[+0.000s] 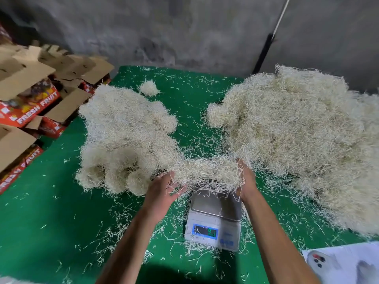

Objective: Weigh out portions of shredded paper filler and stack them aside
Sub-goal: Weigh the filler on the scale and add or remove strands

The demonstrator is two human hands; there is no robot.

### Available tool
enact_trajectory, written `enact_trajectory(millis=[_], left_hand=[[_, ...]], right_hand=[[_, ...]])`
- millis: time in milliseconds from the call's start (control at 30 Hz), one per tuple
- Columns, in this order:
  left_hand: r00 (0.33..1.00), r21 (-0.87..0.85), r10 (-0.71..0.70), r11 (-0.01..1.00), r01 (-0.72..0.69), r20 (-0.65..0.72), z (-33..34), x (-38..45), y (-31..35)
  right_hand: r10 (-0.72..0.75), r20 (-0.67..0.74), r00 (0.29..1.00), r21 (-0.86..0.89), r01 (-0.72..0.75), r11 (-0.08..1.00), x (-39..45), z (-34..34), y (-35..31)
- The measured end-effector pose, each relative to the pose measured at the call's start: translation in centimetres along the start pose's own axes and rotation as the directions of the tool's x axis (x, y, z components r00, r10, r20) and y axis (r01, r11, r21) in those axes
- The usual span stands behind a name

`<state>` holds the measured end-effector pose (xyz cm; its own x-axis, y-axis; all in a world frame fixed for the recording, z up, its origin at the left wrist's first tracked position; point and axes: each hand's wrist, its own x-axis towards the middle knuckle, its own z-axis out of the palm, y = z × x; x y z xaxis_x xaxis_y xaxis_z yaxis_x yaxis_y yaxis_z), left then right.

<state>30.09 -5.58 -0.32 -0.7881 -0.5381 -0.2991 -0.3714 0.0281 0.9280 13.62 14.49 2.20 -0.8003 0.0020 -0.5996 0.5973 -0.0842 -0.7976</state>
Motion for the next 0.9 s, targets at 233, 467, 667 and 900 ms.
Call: enact_trajectory(millis=[233, 467, 667, 900], left_hand=[[0.996, -0.113, 0.039, 0.992, -0.048, -0.08, 1.4, 2.0, 3.2], [0.935, -0.072, 0.157, 0.979, -0.189, -0.318, 0.0, 5.2, 4.6], [0.971, -0.297, -0.118, 0.953, 0.051, -0.21, 2.8, 5.0, 4.8], [0.946, -0.084, -0.146, 0.988, 0.127, -0.291, -1.6, 6.7, 2.7]], right_hand=[[0.054, 0.517, 0.854, -0.548, 0.283, 0.787, -4.8, 3.9, 3.3], [-0.083, 0.456, 0.886, -0.488, 0.327, 0.809, -3.0, 3.2, 2.2], [-0.092, 0.33, 0.939, -0.351, 0.213, 0.912, -3.0, 3.0, 0.9], [-0.241, 0.248, 0.938, -0.214, 0.296, 0.931, -4.1, -1.1, -2.6]])
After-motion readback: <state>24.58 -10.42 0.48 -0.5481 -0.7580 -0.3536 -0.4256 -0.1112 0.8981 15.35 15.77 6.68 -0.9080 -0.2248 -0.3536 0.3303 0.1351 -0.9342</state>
